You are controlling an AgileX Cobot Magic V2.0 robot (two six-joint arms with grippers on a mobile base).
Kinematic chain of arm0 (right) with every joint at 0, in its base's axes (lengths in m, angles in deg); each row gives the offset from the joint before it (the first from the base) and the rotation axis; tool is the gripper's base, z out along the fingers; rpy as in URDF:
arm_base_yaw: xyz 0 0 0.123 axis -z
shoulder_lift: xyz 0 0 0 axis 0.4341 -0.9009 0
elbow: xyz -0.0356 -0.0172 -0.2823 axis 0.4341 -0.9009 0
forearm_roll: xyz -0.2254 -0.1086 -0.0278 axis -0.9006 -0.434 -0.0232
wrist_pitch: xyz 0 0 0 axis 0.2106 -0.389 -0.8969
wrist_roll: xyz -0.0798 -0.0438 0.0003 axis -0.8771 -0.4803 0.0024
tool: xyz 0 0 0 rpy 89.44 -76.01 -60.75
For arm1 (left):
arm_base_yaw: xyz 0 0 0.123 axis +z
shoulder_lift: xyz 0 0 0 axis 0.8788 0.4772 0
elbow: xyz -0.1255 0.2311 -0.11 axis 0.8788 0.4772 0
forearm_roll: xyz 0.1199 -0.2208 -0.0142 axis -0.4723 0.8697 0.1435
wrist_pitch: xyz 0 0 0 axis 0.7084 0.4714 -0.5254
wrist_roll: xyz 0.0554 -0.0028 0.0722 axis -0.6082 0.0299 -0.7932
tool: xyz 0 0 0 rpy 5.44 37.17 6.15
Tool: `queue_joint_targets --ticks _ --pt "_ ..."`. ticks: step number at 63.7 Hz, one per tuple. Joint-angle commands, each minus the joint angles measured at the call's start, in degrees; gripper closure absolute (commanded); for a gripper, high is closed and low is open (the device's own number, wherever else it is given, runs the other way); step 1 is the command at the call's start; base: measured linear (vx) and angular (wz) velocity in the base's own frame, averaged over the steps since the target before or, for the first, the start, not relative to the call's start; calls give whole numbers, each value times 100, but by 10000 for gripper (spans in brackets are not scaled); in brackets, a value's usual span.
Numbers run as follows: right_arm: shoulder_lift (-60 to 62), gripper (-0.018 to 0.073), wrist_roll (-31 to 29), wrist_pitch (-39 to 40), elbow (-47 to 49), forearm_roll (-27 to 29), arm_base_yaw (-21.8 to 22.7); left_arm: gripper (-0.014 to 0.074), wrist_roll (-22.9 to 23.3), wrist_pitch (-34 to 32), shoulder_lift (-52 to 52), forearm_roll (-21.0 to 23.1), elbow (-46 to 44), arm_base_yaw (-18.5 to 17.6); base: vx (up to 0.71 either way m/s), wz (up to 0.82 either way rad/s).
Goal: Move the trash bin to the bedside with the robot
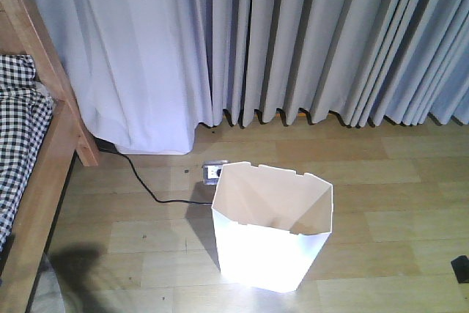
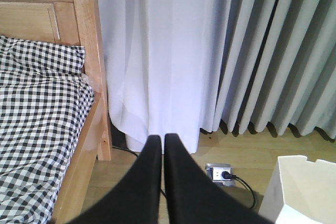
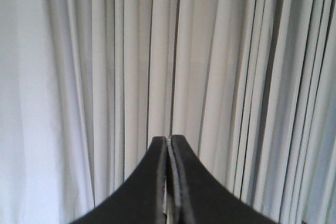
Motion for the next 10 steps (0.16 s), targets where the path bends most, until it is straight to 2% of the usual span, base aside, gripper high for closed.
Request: queue_joint_targets --ticks 1,10 --pt "63 568 -17 397 -41 -23 28 603 25 -376 -81 13 19 -17 0 0" --pt "63 568 -17 376 -41 -23 28 603 25 -376 -81 13 19 -17 0 0"
